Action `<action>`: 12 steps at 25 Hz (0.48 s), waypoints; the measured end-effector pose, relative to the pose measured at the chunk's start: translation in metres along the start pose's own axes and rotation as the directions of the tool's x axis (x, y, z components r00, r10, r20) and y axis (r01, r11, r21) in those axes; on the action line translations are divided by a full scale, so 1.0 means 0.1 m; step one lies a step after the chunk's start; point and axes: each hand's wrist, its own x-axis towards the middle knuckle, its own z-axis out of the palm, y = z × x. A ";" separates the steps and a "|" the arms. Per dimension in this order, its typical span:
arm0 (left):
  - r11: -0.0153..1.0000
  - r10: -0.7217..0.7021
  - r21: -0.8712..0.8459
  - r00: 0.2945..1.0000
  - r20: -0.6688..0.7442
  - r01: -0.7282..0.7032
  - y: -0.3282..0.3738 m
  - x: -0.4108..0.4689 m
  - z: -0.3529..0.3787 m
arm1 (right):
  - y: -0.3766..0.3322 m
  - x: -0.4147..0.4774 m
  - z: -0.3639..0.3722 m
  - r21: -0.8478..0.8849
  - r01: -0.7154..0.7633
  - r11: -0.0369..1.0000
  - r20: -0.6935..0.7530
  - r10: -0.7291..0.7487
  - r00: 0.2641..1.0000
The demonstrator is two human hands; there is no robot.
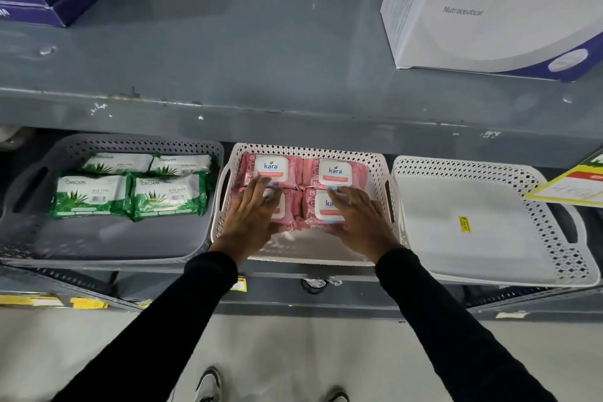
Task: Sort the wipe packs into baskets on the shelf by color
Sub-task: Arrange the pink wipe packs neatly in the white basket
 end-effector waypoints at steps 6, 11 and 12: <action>0.973 -0.085 -0.223 0.987 -0.133 0.054 0.09 0.27 0.01 | -0.23 0.39 0.06 0.125 -0.114 0.986 -0.176 0.135 0.975; 0.981 -0.070 -0.190 0.984 -0.165 0.037 0.04 0.38 0.21 | -0.23 0.55 0.30 0.095 -0.183 0.978 -0.205 0.199 0.958; 0.983 -0.072 -0.180 0.983 -0.167 0.041 0.06 0.37 0.21 | -0.23 0.55 0.33 0.087 -0.189 0.978 -0.223 0.204 0.953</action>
